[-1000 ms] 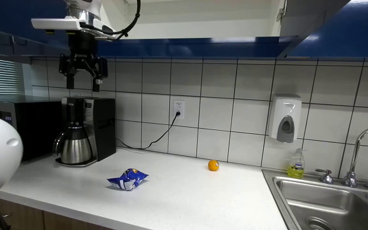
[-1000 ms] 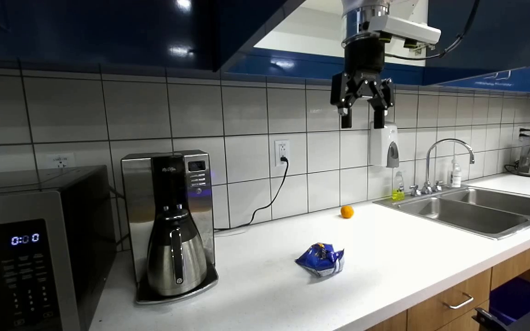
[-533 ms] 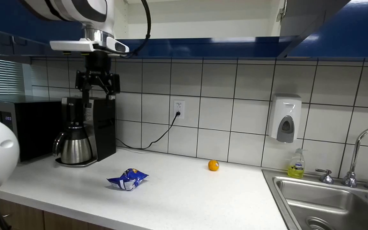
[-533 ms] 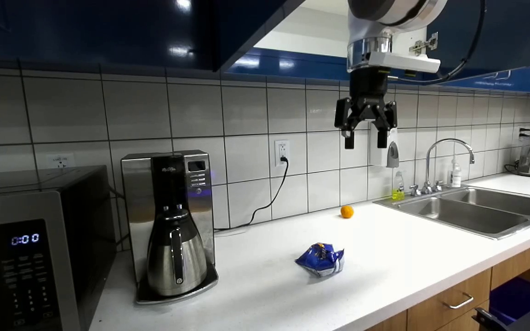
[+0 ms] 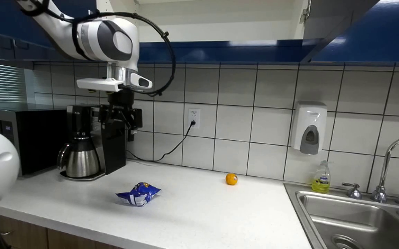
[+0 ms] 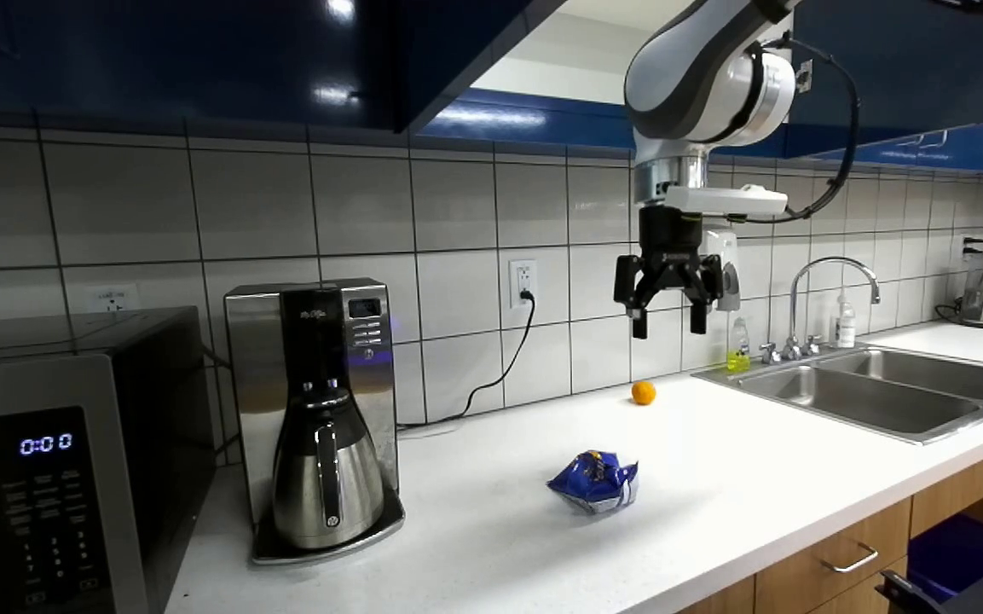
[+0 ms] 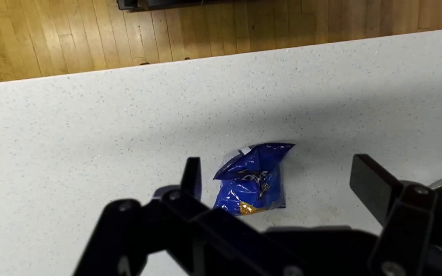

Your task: Move an object and put it on another position

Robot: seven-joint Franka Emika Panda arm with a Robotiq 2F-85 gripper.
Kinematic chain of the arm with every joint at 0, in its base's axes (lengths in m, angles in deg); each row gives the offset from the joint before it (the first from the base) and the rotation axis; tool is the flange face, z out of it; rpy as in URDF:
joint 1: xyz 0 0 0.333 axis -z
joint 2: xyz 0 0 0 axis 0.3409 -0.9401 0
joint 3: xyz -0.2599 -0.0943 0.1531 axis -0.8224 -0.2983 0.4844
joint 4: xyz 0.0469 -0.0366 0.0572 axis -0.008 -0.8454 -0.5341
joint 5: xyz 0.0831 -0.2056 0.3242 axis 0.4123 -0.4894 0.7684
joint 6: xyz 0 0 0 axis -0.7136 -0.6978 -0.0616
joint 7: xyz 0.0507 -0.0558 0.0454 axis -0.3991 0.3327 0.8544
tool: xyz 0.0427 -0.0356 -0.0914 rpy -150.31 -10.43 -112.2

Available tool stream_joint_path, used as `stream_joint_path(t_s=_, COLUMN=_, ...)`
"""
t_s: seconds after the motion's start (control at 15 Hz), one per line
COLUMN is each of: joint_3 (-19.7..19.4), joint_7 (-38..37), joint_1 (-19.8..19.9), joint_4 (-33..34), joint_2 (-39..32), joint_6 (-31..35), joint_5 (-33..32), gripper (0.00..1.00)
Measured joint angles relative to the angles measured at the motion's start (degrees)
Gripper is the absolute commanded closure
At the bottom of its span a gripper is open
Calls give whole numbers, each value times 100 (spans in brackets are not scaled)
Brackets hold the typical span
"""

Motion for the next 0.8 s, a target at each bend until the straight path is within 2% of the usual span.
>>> stream_joint_path(t_s=0.8, joint_3=17, joint_7=11, joint_1=-69, joint_4=158, joint_2=-1957, joint_6=1556, joint_5=-309, gripper=0)
